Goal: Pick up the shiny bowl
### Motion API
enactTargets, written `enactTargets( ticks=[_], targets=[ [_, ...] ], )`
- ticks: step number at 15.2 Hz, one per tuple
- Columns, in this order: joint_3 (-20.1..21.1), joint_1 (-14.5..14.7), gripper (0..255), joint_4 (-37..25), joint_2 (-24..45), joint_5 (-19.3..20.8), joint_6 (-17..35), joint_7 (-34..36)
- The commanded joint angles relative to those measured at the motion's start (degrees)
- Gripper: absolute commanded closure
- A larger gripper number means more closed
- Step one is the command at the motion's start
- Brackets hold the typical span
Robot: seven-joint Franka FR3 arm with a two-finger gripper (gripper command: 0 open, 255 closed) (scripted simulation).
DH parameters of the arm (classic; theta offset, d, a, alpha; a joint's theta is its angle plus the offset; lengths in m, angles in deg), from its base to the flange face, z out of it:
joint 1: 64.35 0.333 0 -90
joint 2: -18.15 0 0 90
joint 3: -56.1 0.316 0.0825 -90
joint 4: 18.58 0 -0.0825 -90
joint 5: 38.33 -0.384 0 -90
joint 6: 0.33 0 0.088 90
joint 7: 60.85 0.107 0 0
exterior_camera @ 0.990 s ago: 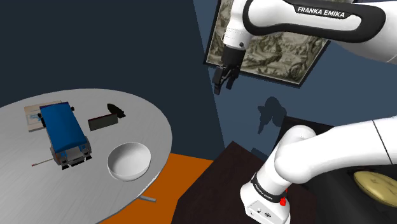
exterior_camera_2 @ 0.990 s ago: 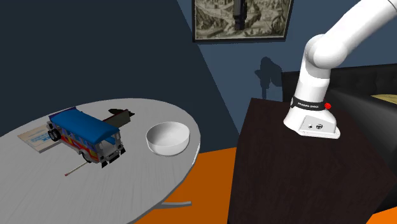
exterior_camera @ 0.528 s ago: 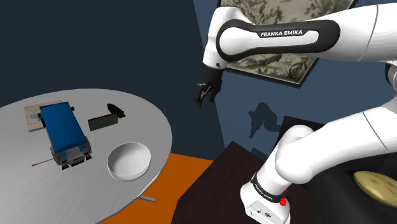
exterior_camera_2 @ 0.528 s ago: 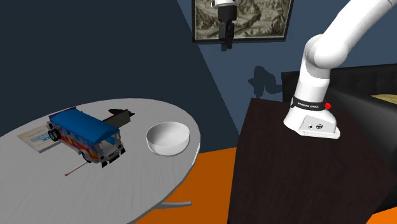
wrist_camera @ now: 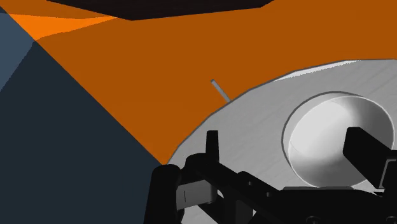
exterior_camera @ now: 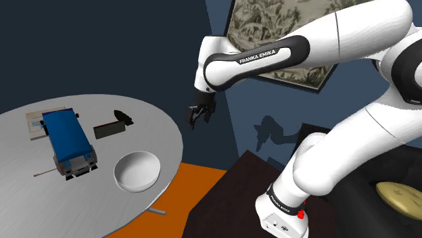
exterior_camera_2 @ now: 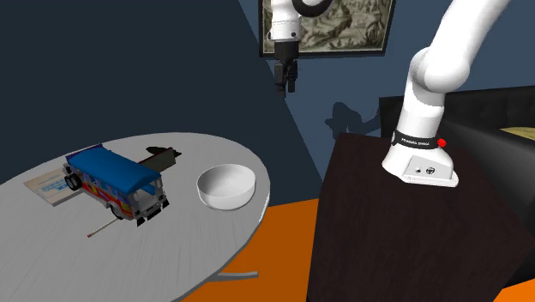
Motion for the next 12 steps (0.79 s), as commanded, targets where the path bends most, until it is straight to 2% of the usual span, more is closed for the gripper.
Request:
enactTargets(
  ticks=[1,12],
  targets=[
    [0.8,0.3,0,-0.8,4.4,-0.2,3.8,1.0],
    [2.8,2.3,0,-10.3,29.1,2.4,19.5,6.6]
  ],
)
